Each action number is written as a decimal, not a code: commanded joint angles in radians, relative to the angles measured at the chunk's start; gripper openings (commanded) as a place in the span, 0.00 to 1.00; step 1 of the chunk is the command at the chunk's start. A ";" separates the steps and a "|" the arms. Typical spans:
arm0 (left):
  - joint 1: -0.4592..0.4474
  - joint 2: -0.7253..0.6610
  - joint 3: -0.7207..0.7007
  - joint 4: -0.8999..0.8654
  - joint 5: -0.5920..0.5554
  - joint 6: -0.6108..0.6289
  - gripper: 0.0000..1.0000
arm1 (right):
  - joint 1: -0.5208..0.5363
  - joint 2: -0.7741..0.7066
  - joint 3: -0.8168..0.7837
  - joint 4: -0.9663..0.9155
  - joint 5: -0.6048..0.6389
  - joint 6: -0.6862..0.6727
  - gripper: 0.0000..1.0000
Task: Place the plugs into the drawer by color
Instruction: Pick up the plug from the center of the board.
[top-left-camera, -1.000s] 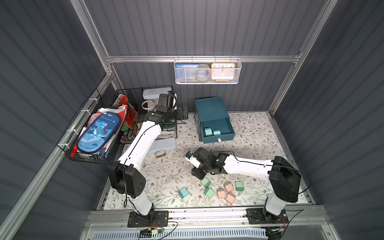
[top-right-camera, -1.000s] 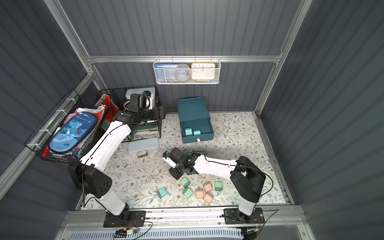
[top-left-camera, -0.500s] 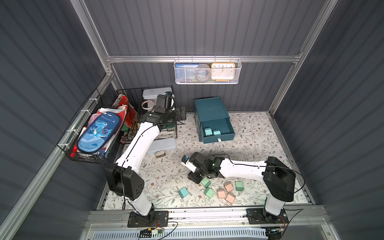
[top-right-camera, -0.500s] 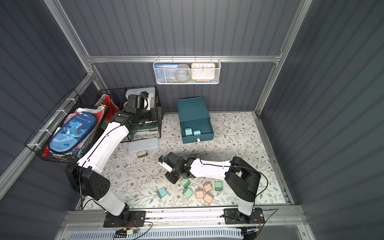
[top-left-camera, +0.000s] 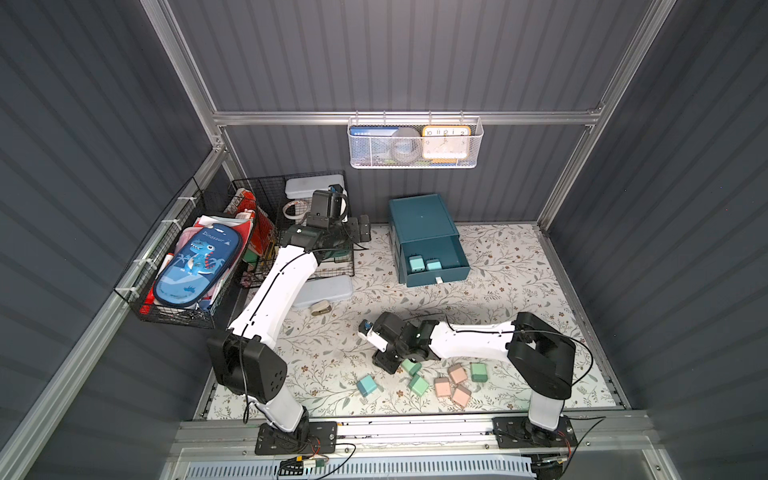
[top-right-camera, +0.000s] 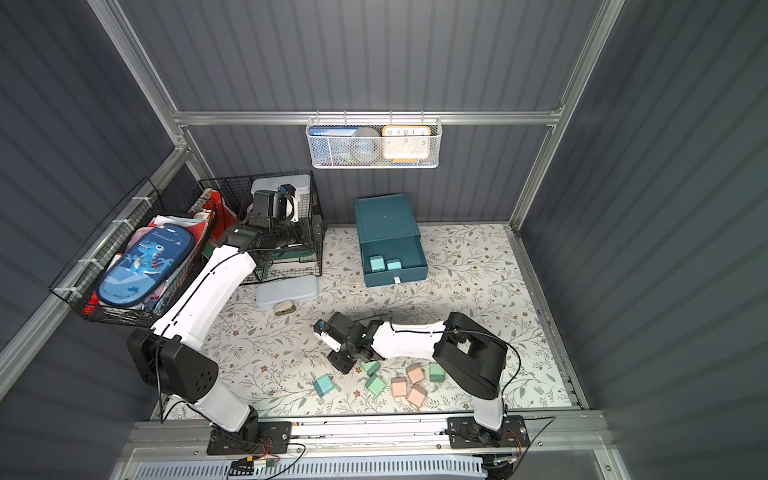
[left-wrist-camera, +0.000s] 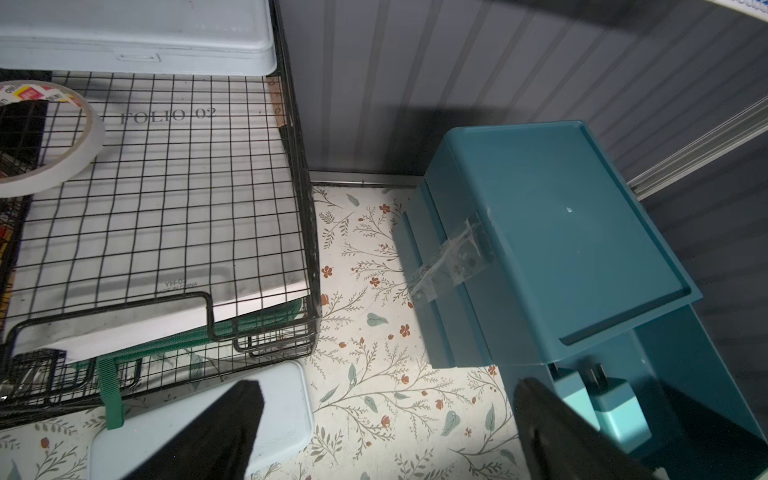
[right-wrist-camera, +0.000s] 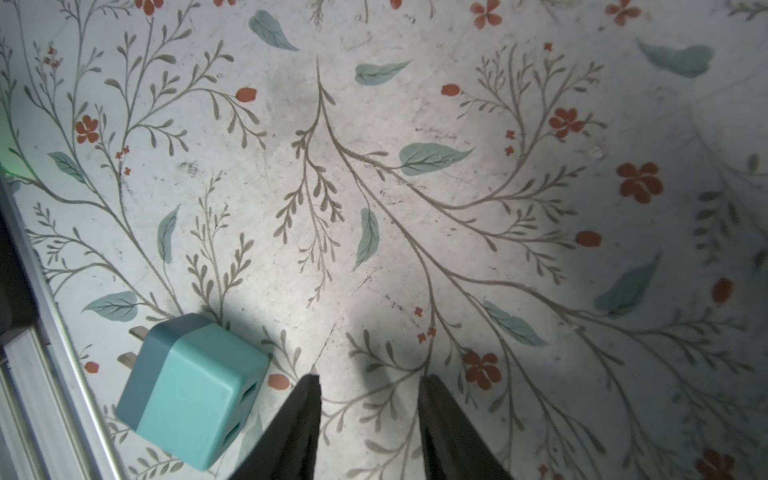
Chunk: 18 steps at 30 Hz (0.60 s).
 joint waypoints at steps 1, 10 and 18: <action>0.011 -0.041 -0.013 -0.017 -0.007 0.024 0.99 | 0.016 0.027 0.035 -0.006 0.008 -0.027 0.45; 0.014 -0.061 -0.037 -0.014 0.002 0.030 0.99 | 0.054 -0.072 -0.018 -0.066 0.048 -0.043 0.54; 0.014 -0.087 -0.042 -0.006 0.029 0.022 0.99 | 0.056 -0.167 -0.153 0.048 -0.206 -0.316 0.59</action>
